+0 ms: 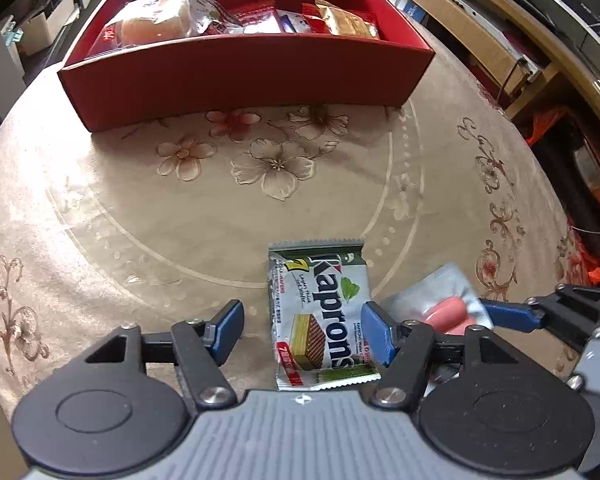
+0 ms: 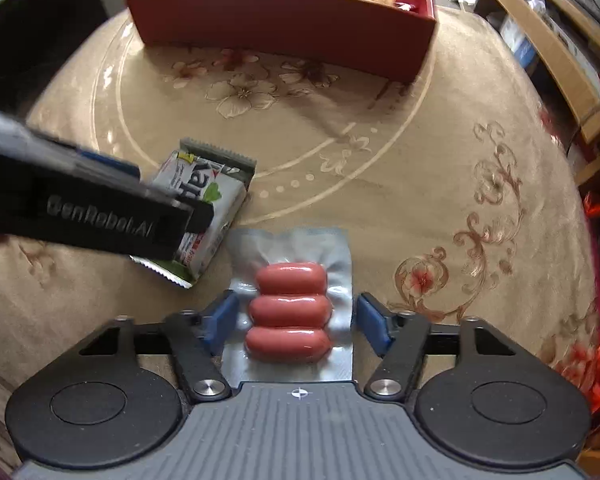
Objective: Organize snacks
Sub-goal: 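Grasp the Kaprons wafer with the left tool while the right tool grasps the sausage pack, then lift the Kaprons wafer and sausage pack and carry them over the red box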
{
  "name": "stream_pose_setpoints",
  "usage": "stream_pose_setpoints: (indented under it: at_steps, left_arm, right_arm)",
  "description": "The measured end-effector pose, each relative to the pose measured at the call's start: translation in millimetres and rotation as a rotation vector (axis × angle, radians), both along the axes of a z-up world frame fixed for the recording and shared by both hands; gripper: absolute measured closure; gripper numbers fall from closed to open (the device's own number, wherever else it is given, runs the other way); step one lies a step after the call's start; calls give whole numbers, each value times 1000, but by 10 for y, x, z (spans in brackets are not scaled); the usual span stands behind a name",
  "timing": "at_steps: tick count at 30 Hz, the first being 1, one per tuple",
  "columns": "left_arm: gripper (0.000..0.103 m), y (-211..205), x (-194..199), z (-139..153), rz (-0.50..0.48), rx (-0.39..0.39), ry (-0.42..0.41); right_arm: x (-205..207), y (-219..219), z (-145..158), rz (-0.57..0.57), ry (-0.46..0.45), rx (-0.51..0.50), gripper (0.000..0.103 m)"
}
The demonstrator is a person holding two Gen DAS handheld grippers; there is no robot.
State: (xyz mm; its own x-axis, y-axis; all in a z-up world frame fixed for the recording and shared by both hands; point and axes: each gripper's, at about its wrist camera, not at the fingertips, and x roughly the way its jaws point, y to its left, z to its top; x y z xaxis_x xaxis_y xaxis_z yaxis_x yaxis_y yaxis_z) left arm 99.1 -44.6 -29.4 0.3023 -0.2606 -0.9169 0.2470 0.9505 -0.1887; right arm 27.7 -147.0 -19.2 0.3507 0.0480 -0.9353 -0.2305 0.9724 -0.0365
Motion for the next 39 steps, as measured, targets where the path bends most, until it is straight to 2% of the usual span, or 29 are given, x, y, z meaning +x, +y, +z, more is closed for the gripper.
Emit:
stream_pose_setpoints:
  at_steps: [6, 10, 14, 20, 26, 27, 28, 30, 39]
  left_arm:
    - [36, -55, -30, -24, -6, 10, -8]
    - [35, -177, -69, -58, -13, 56, -45]
    - [31, -271, -131, -86, -54, 109, -75]
    - [31, -224, -128, -74, -23, 110, -79]
    - [33, -351, -96, -88, -17, 173, -108]
    - [35, -348, -108, -73, -17, 171, -111]
    - [37, -342, -116, -66, -21, 167, -113]
    - [48, -332, -135, -50, -33, 156, -116]
    - [50, -164, -151, -9, -1, 103, -86]
  right_arm:
    - [-126, -193, 45, -77, -29, 17, 45]
    - [-127, -315, 144, -130, -56, 31, 53]
    - [-93, -333, 80, -148, -43, 15, 48]
    - [-44, -357, 10, -139, -45, -7, 38]
    - [30, -422, -62, -182, -39, -1, 32]
    - [30, -434, -53, -195, -35, 13, 33]
    - [21, -424, -36, -191, -34, 18, 39]
    - [-9, -387, -25, -170, -36, 15, 43]
    - [-52, -438, 90, -208, -81, 48, 45]
